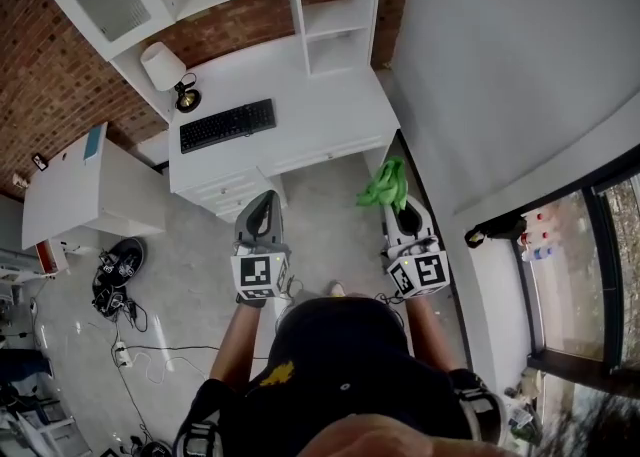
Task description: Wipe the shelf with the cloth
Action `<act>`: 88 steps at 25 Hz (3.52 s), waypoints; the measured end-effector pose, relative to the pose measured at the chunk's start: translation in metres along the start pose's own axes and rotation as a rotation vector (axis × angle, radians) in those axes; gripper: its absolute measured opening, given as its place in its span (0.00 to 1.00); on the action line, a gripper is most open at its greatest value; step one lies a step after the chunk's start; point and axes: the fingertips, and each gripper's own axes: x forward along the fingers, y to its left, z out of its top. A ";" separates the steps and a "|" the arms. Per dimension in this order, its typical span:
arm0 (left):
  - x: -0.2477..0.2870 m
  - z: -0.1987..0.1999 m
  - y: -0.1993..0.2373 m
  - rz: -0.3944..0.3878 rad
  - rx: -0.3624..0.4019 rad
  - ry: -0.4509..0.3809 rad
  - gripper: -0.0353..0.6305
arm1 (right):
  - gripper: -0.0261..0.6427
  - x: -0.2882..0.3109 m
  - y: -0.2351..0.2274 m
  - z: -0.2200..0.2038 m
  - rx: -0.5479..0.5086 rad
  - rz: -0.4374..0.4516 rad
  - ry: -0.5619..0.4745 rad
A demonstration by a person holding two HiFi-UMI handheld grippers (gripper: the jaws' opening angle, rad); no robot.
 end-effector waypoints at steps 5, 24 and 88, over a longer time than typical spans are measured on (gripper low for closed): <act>-0.008 -0.005 0.006 0.040 0.031 0.038 0.08 | 0.14 0.010 -0.013 -0.027 0.040 0.035 0.064; 0.086 -0.030 -0.013 -0.040 -0.007 0.105 0.08 | 0.14 0.033 -0.052 -0.075 0.057 0.042 0.170; 0.568 -0.079 0.068 0.202 0.051 -0.100 0.08 | 0.14 0.683 -0.249 -0.138 -0.935 0.551 0.150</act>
